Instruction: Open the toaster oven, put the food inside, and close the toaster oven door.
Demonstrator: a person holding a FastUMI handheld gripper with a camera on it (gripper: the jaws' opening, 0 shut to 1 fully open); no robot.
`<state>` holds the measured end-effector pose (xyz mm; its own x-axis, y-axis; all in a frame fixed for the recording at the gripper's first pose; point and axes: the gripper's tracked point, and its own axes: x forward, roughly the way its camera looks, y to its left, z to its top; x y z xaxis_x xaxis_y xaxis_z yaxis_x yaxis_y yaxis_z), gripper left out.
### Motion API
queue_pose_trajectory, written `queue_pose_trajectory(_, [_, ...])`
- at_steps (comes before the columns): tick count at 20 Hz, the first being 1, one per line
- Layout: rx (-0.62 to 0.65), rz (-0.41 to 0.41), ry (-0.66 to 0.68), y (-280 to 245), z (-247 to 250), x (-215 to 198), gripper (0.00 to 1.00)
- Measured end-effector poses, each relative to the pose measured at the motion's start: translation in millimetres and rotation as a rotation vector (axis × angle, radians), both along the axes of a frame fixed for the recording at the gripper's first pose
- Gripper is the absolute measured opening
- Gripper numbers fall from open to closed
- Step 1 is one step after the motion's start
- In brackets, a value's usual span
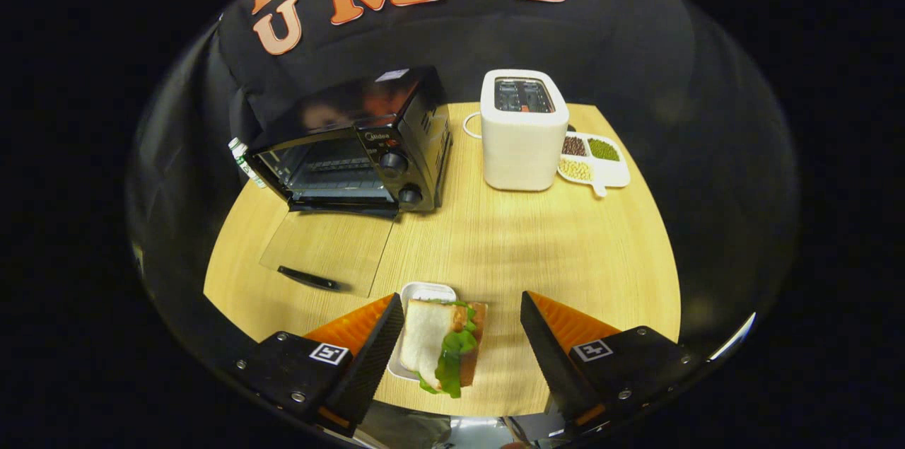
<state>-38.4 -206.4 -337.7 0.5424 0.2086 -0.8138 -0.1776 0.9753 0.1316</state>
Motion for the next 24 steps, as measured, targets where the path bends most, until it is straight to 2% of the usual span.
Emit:
queue_pose_trajectory(8, [0.148,0.081,0.255,0,-44,-31,0.99])
queue_pose_trajectory(11, [0.161,0.098,0.312,5,-59,-36,0.99])
queue_pose_trajectory(13, [0.170,0.098,0.351,8,-67,-40,0.95])
queue_pose_trajectory(15, [0.187,0.090,0.383,12,-71,-45,0.84])
queue_pose_trajectory(17, [0.198,0.074,0.392,16,-67,-46,0.64])
queue_pose_trajectory(18, [0.202,0.064,0.395,18,-63,-47,0.48])
queue_pose_trajectory(20, [0.206,0.039,0.378,20,-47,-45,0.37])
queue_pose_trajectory(22, [0.229,0.015,0.344,25,-26,-39,0.33])
queue_pose_trajectory(24, [0.273,-0.016,0.298,33,-2,-29,0.33])
